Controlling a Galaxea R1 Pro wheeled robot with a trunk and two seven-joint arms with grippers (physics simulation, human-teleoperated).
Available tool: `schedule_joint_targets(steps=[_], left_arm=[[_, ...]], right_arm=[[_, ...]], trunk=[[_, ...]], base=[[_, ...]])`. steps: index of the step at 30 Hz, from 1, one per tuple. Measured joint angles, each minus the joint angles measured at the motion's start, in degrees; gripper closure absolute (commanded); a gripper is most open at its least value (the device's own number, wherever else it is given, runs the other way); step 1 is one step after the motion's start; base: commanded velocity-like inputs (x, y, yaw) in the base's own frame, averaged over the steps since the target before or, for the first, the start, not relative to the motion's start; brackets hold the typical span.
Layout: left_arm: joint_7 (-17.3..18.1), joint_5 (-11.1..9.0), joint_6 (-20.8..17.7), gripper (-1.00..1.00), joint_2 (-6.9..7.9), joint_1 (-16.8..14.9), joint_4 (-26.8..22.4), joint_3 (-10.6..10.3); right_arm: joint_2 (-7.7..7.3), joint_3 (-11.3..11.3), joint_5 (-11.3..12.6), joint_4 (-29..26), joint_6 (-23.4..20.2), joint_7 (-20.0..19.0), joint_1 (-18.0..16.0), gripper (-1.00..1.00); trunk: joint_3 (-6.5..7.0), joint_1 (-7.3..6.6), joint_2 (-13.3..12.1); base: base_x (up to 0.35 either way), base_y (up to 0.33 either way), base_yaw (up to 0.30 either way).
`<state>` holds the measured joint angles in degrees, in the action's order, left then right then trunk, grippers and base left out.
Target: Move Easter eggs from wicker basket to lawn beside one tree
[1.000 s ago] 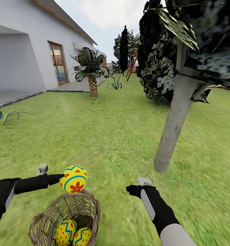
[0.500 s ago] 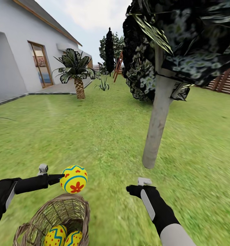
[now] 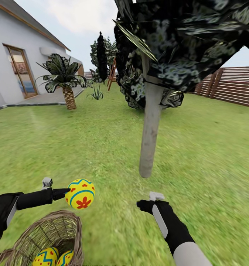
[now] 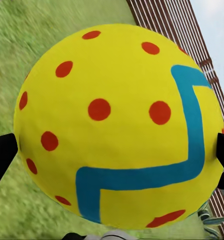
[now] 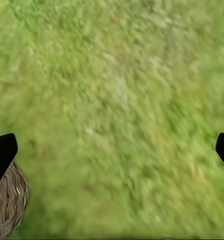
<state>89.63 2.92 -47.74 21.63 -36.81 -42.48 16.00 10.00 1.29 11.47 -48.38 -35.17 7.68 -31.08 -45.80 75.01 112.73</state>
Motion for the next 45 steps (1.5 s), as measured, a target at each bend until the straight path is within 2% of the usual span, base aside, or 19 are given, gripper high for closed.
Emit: schedule_joint_targets(steps=[10, 20, 26, 31, 40, 45], left_arm=[[-0.01, 0.17, -0.03, 1.0, -0.18, 0.0, 0.01, -0.02], [-0.01, 0.24, -0.08, 1.0, -0.21, 0.01, -0.02, -0.02], [-0.01, 0.3, -0.66, 1.0, -0.28, 0.02, -0.63, -0.67], [-3.89, 0.32, -0.88, 1.0, -0.35, 0.01, -0.72, -0.61], [-4.72, 0.33, -0.09, 1.0, -0.86, 0.01, -0.7, -0.55], [-9.91, 0.28, -0.08, 1.0, -1.44, 0.02, -0.7, -0.58]], right_arm=[[0.0, 0.0, -0.02, 0.0, -0.01, 0.07, 0.0, -1.0], [0.0, 0.02, -0.02, 0.02, 0.09, 0.06, -0.01, -1.0], [0.0, 0.03, 0.0, 0.03, 0.19, 0.06, -0.01, -1.0], [0.0, 0.02, 0.04, 0.02, 0.2, 0.05, -0.01, -1.0], [0.0, 0.01, 0.06, 0.0, 0.08, 0.08, 0.0, -1.0], [0.0, 0.0, 0.06, 0.03, 0.08, 0.08, 0.0, -1.0]], trunk=[[0.48, 0.0, 0.0], [0.95, -0.02, 0.0], [2.04, -1.33, -2.39], [2.82, -2.21, -4.01], [3.36, -2.22, -4.01], [3.7, -2.22, -4.01]], base=[[-0.157, -0.199, -0.256], [-0.017, -0.2, -0.207], [0.0, -0.003, -0.008], [0.0, 0.0, -0.059], [-0.026, -0.194, -0.189], [0.0, -0.303, -0.186]])
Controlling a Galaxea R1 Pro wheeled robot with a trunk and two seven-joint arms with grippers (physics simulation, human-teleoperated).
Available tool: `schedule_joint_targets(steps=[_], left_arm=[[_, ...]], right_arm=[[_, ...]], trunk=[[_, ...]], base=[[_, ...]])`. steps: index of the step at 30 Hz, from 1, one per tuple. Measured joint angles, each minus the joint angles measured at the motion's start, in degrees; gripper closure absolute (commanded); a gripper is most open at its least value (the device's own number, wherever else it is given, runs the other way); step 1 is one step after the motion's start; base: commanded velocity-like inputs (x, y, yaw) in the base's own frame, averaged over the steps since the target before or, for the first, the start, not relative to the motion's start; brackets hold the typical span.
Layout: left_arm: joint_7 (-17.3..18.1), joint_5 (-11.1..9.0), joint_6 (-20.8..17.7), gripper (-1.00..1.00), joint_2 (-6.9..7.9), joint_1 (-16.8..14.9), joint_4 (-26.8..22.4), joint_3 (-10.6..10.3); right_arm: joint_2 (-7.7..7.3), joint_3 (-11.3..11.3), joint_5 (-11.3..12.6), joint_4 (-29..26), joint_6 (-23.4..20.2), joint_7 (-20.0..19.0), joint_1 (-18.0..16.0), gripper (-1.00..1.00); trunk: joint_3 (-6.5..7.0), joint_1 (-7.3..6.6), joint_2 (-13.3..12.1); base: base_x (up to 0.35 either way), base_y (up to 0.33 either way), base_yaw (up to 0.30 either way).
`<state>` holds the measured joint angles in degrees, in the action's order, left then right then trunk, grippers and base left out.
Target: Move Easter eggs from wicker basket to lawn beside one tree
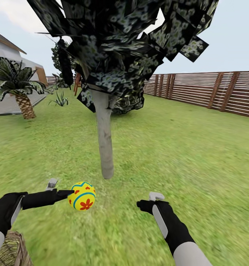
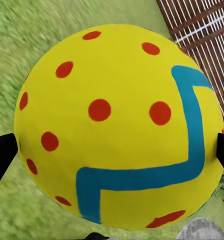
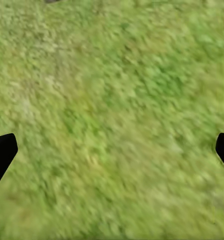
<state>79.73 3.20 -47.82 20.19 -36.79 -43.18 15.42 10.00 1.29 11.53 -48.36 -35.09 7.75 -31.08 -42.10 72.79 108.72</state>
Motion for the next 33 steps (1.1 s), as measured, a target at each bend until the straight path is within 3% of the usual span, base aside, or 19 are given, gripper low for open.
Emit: schedule_joint_targets(steps=[3, 6, 9, 13, 16, 17, 20, 24, 33], left_arm=[[-4.44, 0.03, 0.0, 1.0, -0.97, 0.0, 0.0, -0.02], [-12.16, 0.02, -0.04, 1.0, -2.53, 0.01, 0.0, -0.01], [-23.01, 0.06, -0.14, 1.0, -5.09, 0.02, 0.0, 0.02], [-42.07, -0.02, -0.05, 1.0, -9.78, 0.01, 0.02, 0.01], [-52.26, -0.08, 0.34, 1.0, -12.37, 0.01, 0.0, 0.03], [-55.53, -0.12, 2.15, 1.0, -13.28, 0.01, -0.01, 0.01], [-60.78, -0.06, 5.42, 1.0, -14.97, 0.01, 0.35, -0.04], [-67.6, -0.01, 6.39, 1.0, -16.67, 0.01, 0.73, -0.1], [-68.95, -0.01, 8.51, 1.0, -18.45, 0.01, 1.14, -0.15]], right_arm=[[0.0, 0.0, 0.0, 0.05, 0.02, 0.0, 0.0, -1.0], [0.0, 0.01, -0.04, 0.06, 0.08, 0.0, 0.0, -1.0], [0.0, 0.01, -0.08, 0.08, 0.16, 0.08, 0.0, -1.0], [0.0, 0.01, -0.09, 0.15, 0.26, 0.2, 0.0, -1.0], [0.0, 0.08, -0.15, 0.19, 0.36, 0.37, -0.01, -1.0], [0.0, 0.1, -0.17, 0.24, 0.37, 0.46, -0.01, -1.0], [0.0, 0.11, -0.18, 0.33, 0.38, 1.17, -0.01, -1.0], [0.0, 0.24, -0.88, 0.35, 0.37, 2.36, -0.01, -1.0], [0.0, 0.51, -0.99, 0.35, 0.41, 3.01, -0.01, -1.0]], trunk=[[0.2, 0.0, 0.0], [0.41, 0.0, 0.0], [0.61, 0.0, 0.0], [0.85, 0.0, 0.0], [0.99, 0.0, 0.0], [1.01, 0.0, 0.0], [1.04, -0.01, 0.0], [1.04, -0.02, 0.0], [1.04, 0.0, 0.0]], base=[[0.0, -0.304, -0.166], [0.0, -0.304, -0.141], [0.0, -0.304, -0.122], [0.0, -0.297, -0.101], [0.0, -0.117, -0.038], [0.015, -0.028, -0.009], [0.094, -0.033, -0.003], [0.23, -0.088, 0.036], [0.102, -0.067, 0.134]])
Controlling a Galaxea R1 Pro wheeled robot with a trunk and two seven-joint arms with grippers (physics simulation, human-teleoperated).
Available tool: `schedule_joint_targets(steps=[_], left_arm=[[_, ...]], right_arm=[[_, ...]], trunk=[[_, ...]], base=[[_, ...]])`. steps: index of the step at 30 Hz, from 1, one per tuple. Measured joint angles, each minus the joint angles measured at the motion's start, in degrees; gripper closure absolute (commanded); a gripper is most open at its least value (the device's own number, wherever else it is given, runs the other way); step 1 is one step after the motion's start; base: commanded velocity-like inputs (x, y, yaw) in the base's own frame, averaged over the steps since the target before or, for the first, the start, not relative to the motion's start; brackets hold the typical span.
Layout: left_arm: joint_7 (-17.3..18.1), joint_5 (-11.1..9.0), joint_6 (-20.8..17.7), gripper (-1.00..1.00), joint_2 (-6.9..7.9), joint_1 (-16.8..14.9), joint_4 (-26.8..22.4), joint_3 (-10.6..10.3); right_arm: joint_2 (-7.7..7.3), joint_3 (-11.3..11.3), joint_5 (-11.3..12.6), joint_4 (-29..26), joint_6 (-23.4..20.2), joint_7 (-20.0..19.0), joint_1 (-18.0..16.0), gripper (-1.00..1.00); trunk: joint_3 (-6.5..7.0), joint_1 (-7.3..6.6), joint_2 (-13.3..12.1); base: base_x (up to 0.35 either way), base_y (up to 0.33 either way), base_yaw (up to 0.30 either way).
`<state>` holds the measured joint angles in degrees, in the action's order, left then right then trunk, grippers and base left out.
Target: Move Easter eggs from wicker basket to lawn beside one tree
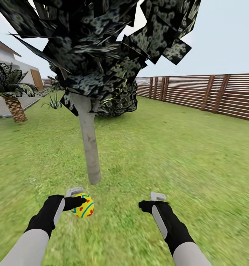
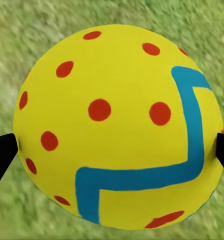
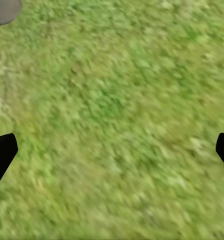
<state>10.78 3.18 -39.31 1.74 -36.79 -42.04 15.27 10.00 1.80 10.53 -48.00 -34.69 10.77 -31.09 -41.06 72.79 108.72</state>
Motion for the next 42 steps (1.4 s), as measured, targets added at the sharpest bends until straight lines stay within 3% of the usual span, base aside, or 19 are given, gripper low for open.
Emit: schedule_joint_targets(steps=[8, 14, 28, 30, 34, 37, 42], left_arm=[[-0.14, 0.06, -0.14, 1.0, -0.83, 0.0, 0.01, 0.02], [-3.18, -0.3, -0.25, 1.0, -1.09, 0.0, 0.05, 0.11], [-2.42, -0.91, 0.71, 1.0, -1.0, 0.0, 0.24, 0.7], [-1.29, -0.91, 0.73, 1.0, -0.89, 0.0, 0.26, 0.77], [7.03, -0.94, 0.66, 1.0, -0.48, -0.07, 0.26, 0.92], [9.11, -1.02, 0.64, 1.0, -0.44, -0.16, 0.26, 0.97], [9.73, -0.89, 0.66, 1.0, -0.73, -0.17, 0.26, 0.81]], right_arm=[[0.0, 0.06, 0.11, 0.0, 0.06, -0.1, 0.0, -1.0], [0.0, 0.12, 0.49, -0.17, 0.02, -0.16, 0.0, -1.0], [0.0, 0.3, 0.73, -0.16, 1.06, -0.1, 0.09, -1.0], [0.0, 0.3, 0.67, -0.11, 1.93, -0.09, 0.09, -1.0], [0.0, 0.3, 0.77, -0.09, 2.2, -0.16, 0.09, -1.0], [0.0, 0.3, 0.84, -0.08, 2.16, -0.22, 0.09, -1.0], [0.0, 0.24, 0.87, -0.05, 2.18, -0.28, 0.09, -1.0]], trunk=[[-1.43, 1.75, 3.19], [-2.5, 3.07, 5.6], [-4.07, 6.15, 11.22], [-4.28, 6.59, 12.02], [-4.69, 7.46, 13.62], [-4.99, 8.12, 14.83], [-5.49, 9.22, 16.83]], base=[[0.0, 0.0, 0.005], [0.0, 0.0, 0.009], [0.0, 0.0, 0.175], [0.0, 0.0, 0.18], [0.0, 0.0, 0.173], [0.0, 0.0, 0.171], [0.0, 0.0, 0.17]])
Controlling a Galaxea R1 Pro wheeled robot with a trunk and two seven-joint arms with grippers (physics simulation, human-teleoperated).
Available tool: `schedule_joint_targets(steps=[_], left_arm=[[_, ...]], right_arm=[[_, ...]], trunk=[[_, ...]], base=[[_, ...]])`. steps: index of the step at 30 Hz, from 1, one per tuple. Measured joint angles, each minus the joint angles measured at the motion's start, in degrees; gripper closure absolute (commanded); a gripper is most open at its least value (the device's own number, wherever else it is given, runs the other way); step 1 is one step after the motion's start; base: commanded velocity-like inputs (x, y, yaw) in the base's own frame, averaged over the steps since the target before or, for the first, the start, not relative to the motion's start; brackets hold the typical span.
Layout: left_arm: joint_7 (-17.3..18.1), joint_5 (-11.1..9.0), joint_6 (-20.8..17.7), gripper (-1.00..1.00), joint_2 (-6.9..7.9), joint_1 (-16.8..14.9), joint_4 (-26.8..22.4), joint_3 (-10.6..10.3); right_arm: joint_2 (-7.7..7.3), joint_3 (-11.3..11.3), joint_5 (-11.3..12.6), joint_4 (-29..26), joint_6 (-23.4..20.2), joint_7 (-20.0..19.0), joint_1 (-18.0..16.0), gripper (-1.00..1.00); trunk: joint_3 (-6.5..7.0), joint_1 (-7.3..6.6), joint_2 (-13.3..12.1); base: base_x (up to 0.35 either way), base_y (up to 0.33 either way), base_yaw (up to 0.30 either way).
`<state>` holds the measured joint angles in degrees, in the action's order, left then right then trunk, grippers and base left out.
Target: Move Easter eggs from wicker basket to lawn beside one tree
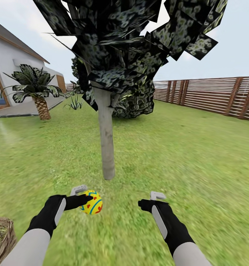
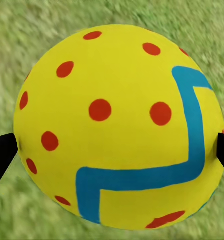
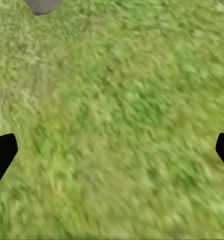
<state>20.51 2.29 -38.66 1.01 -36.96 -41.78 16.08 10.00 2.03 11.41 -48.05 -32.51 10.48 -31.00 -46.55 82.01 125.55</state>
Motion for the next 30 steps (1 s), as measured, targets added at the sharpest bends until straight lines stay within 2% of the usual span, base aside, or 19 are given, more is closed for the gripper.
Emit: schedule_joint_targets(steps=[8, 18, 30], left_arm=[[0.07, 0.14, 0.11, 1.0, -0.2, 0.0, -0.06, -0.36], [0.27, 0.18, -0.01, 1.0, -0.16, -0.01, -0.07, -0.47], [0.2, 0.19, 0.02, 1.0, -0.27, 0.0, -0.08, -0.47]], right_arm=[[0.0, 0.1, -0.08, 0.05, -0.01, -0.18, 0.0, -1.0], [0.0, -0.11, -0.05, 0.03, -0.02, -0.28, 0.01, -1.0], [0.0, -0.11, -0.04, 0.19, 0.08, -0.27, 0.0, -1.0]], trunk=[[-0.74, 1.76, 3.21], [-1.66, 3.95, 7.22], [-3.71, 6.59, 12.03]], base=[[0.0, 0.0, 0.079], [0.0, 0.0, -0.136], [0.0, 0.0, -0.008]])
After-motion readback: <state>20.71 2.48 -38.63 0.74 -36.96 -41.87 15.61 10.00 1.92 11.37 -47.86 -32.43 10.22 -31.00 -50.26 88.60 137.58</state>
